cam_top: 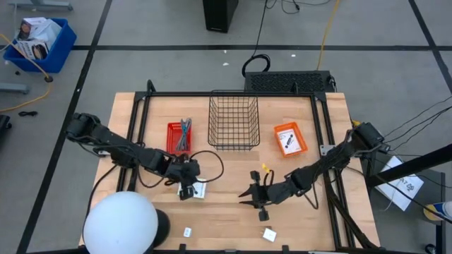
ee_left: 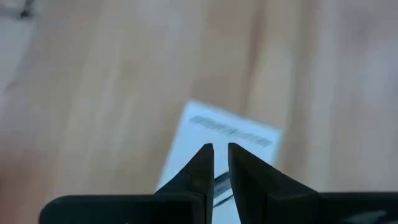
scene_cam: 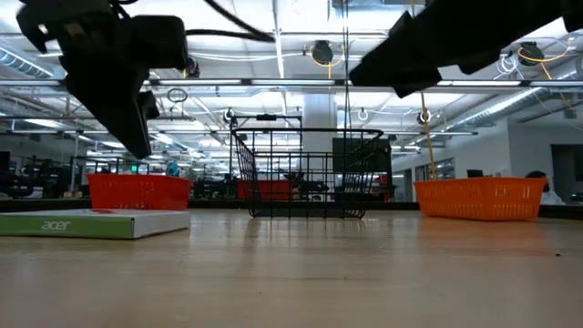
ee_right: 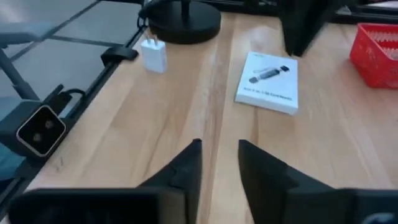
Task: Pick and place items into bin
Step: Put the card reader box into the orange basket
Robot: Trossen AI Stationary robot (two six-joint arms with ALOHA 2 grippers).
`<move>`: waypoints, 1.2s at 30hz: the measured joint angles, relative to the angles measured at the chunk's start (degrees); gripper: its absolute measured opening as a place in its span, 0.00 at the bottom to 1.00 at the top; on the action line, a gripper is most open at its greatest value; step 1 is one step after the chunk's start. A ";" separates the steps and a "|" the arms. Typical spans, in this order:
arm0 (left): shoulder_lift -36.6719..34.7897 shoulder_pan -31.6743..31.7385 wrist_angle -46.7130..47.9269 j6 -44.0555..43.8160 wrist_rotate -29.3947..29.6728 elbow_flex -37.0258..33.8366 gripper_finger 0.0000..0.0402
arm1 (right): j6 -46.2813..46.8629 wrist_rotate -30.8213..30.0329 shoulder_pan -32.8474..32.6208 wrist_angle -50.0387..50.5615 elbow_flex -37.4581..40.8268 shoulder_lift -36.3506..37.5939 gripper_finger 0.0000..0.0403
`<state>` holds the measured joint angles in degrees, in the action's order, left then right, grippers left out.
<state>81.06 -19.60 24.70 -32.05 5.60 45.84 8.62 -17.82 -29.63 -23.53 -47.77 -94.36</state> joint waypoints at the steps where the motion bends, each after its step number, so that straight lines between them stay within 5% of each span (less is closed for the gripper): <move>1: 0.00 0.09 0.96 -0.31 0.40 0.00 0.13 | -0.54 0.02 0.00 -0.19 -0.35 -0.50 0.17; 5: -0.41 0.07 3.89 -1.53 0.15 0.00 0.12 | -1.63 -0.05 0.24 0.18 -1.09 -1.62 0.02; 10: -0.48 0.05 8.69 -2.90 -2.44 0.07 0.02 | -0.51 -0.14 0.37 0.55 -1.06 -1.50 0.00; 20: -0.48 -1.53 20.54 -10.17 -4.55 0.07 0.02 | 0.11 -0.11 0.37 0.66 -1.05 -1.49 0.00; 36: 4.63 -3.42 15.23 -13.49 -7.15 -1.64 0.01 | 0.95 -0.09 0.37 0.64 -1.03 -1.49 0.00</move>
<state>85.69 -23.03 39.93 -45.54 -1.55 44.21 9.57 -17.91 -29.26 -22.90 -48.80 -95.85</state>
